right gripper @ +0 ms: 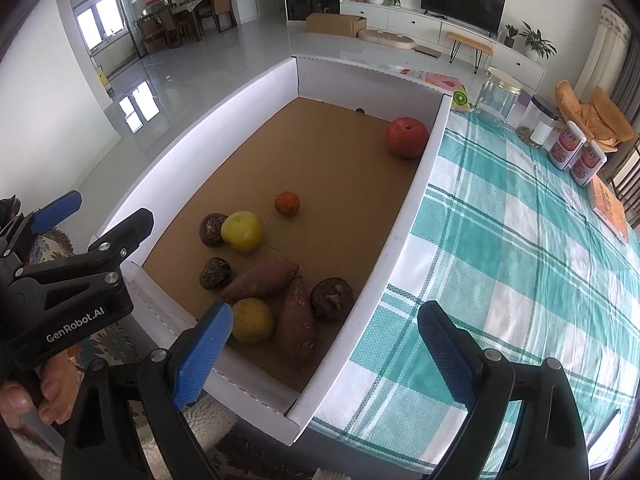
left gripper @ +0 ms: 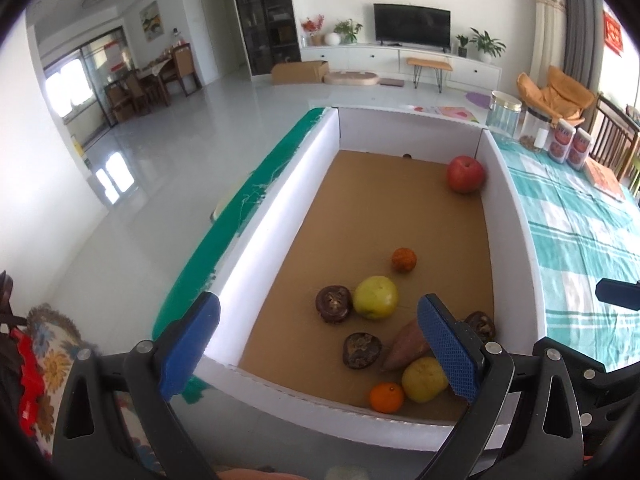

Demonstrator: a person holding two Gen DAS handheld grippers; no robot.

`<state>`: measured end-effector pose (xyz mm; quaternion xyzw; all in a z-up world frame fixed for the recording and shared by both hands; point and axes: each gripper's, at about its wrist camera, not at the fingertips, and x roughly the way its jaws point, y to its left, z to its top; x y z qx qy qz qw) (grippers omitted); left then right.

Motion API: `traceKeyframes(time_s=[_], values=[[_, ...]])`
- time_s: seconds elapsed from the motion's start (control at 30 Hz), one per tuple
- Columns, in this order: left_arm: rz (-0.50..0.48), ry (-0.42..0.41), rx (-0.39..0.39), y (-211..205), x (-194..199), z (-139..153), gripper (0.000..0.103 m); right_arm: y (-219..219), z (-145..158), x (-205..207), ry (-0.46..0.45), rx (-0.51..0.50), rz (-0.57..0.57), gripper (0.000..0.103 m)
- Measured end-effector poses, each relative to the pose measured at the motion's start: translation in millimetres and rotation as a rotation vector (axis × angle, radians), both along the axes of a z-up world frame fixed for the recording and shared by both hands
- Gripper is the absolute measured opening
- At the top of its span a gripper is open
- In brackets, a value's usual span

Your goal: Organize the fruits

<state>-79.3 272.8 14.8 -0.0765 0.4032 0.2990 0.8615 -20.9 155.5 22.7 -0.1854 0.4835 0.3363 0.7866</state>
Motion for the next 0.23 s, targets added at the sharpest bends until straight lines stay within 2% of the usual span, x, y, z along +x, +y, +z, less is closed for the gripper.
traceKeyframes(time_s=[0.23], values=[[-0.015,-0.003,-0.027,-0.2,-3.7,-2.8,0.1,2.7,-3.3,-2.3,0.0,-0.012,-0.003,0.093]])
